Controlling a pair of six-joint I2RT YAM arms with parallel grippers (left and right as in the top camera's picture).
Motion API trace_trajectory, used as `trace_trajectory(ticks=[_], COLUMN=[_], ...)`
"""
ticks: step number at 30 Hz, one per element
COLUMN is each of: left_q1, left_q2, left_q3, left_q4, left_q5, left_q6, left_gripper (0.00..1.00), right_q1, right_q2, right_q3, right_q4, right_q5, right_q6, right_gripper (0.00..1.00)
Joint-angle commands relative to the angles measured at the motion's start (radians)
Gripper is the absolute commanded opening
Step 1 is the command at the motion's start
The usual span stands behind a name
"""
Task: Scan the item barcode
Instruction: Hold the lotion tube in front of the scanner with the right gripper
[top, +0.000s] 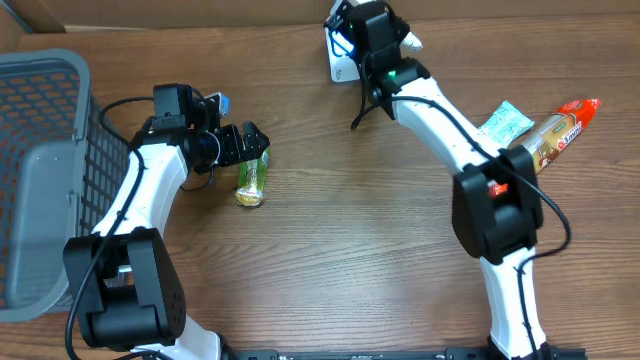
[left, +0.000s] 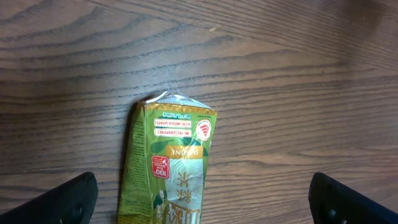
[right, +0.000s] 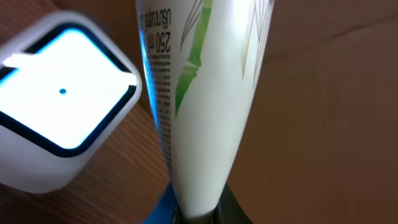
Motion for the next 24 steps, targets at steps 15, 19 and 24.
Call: trace_trajectory(ticks=[15, 19, 24], left_q1=[0.005, 0.005, 0.005], left_q2=[0.001, 0.001, 0.001], left_q3=[0.013, 0.013, 0.013], left_q4=[0.0, 0.001, 0.001], left_q5=[0.0, 0.0, 0.0], left_q6=[0.008, 0.008, 0.008], left_gripper=[1.0, 1.0, 1.0], right_q1=[-0.002, -0.002, -0.002], right_q2=[0.053, 0.053, 0.019], right_q3=[0.029, 0.029, 0.03], right_q4=[0.087, 0.087, 0.071], right_q5=[0.053, 0.053, 0.041], right_q6=[-0.175, -0.132, 0.018], right_gripper=[0.04, 0.04, 0.04])
